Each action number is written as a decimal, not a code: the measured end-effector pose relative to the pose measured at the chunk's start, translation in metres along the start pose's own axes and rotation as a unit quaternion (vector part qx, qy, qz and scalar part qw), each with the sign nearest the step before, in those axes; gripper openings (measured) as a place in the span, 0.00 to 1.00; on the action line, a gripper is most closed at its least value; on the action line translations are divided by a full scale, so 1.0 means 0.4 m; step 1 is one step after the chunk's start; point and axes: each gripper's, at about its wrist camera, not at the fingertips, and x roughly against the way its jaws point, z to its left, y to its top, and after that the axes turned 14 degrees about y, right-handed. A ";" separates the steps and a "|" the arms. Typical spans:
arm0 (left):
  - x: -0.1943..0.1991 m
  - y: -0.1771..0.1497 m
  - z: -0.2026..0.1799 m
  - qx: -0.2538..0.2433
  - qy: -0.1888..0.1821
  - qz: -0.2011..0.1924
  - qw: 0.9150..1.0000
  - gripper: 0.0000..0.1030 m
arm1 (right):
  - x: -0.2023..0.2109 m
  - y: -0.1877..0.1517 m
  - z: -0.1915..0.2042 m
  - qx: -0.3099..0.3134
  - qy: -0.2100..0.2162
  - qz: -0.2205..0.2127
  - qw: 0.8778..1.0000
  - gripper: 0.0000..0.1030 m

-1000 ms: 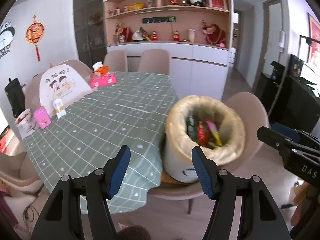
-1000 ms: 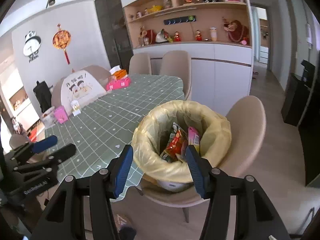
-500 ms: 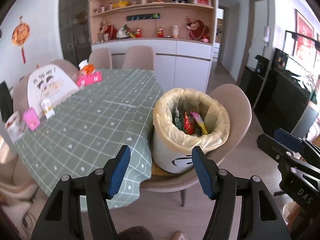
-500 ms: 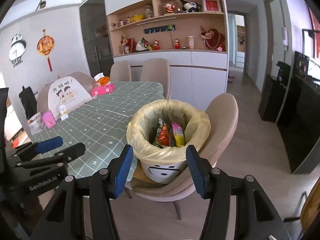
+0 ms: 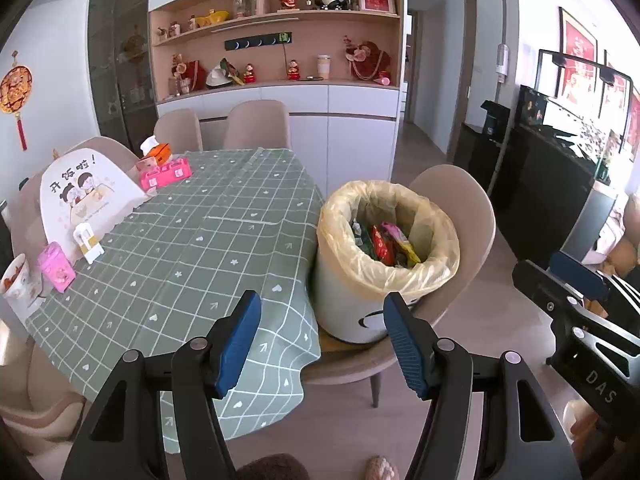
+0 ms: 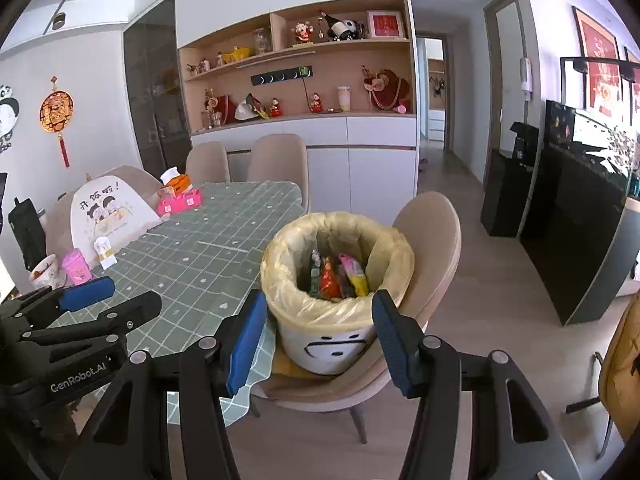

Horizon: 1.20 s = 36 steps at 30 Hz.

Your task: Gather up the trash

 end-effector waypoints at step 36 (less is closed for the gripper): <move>-0.011 -0.024 0.047 0.006 -0.007 0.008 1.000 0.62 | -0.008 -0.020 0.055 -0.003 -0.010 0.009 1.000 0.51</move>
